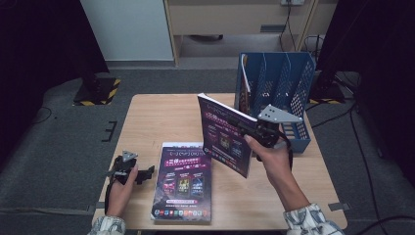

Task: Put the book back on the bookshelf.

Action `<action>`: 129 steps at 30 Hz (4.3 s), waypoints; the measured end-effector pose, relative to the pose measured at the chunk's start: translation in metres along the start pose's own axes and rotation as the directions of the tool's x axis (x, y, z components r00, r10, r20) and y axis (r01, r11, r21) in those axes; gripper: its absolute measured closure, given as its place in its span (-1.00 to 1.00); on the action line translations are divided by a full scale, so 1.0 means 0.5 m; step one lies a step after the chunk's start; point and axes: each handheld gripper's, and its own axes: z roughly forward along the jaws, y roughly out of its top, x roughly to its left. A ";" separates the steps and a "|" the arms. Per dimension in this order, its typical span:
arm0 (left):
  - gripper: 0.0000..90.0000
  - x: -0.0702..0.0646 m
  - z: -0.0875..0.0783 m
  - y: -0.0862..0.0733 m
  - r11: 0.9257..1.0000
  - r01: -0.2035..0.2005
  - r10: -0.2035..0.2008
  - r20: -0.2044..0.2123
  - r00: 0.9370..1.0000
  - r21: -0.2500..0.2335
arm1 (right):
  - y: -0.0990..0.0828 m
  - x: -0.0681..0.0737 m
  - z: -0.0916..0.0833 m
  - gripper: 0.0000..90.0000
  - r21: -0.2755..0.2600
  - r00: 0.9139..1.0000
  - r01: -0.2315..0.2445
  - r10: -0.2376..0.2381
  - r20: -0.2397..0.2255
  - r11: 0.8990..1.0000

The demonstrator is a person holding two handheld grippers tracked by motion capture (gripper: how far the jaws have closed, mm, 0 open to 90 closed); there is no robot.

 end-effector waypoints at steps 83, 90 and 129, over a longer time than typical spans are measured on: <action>-0.92 -0.006 0.004 -0.004 0.999 -0.046 0.046 -0.013 0.999 0.000 | 0.129 -0.138 -0.234 0.83 -0.021 0.945 -0.057 0.060 0.322 0.998; -0.92 -0.006 0.004 -0.003 0.999 -0.047 0.047 -0.013 0.999 0.001 | 0.146 -0.162 -0.223 0.84 -0.021 0.914 -0.056 0.060 0.401 0.998; -0.93 -0.006 0.005 -0.003 0.999 -0.049 0.049 -0.012 0.999 0.002 | 0.142 -0.275 -0.083 0.83 -0.023 0.825 -0.089 0.087 0.558 0.996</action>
